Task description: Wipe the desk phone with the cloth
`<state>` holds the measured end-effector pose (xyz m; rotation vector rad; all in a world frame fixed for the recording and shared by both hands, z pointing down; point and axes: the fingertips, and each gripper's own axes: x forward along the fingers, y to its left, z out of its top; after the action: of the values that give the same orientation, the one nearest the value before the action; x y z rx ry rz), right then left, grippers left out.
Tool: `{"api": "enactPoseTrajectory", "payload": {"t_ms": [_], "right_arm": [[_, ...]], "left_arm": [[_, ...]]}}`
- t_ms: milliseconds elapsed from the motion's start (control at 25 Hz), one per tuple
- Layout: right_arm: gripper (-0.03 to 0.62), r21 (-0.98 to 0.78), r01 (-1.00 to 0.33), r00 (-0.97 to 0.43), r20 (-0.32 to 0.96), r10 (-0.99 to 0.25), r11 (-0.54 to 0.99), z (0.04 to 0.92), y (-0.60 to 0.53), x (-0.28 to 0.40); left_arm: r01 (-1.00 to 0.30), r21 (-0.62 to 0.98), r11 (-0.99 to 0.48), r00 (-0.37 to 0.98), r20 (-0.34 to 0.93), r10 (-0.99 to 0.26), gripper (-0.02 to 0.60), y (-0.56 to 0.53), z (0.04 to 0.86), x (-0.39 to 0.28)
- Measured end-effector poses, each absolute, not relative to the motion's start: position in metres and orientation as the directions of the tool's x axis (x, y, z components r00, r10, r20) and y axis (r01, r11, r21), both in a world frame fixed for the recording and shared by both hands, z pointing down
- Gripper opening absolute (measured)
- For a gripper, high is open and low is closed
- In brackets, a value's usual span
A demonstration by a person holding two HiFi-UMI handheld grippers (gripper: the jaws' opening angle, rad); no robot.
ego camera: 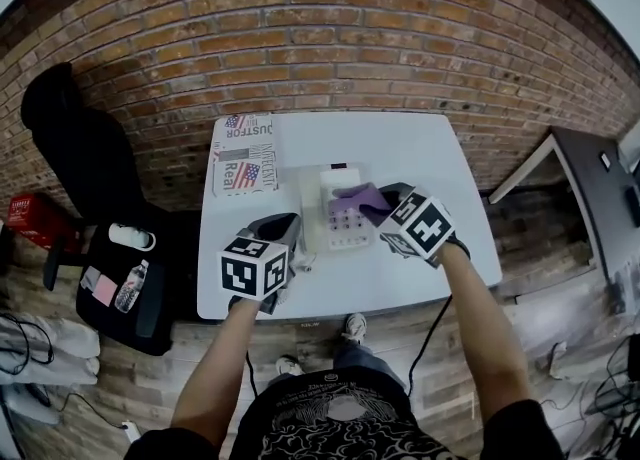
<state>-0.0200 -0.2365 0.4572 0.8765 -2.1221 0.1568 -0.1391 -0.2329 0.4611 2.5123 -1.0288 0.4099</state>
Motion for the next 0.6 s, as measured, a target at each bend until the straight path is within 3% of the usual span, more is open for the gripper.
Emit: {"api": "enactPoseTrajectory", "payload": {"t_ms": [600], "right_arm": [[0.044, 0.226, -0.538, -0.497, 0.693, -0.522, 0.812, 0.441, -0.336, -0.075]], "left_arm": [[-0.804, 0.237, -0.545, 0.589, 0.438, -0.679, 0.008, -0.249, 0.465, -0.151]]}}
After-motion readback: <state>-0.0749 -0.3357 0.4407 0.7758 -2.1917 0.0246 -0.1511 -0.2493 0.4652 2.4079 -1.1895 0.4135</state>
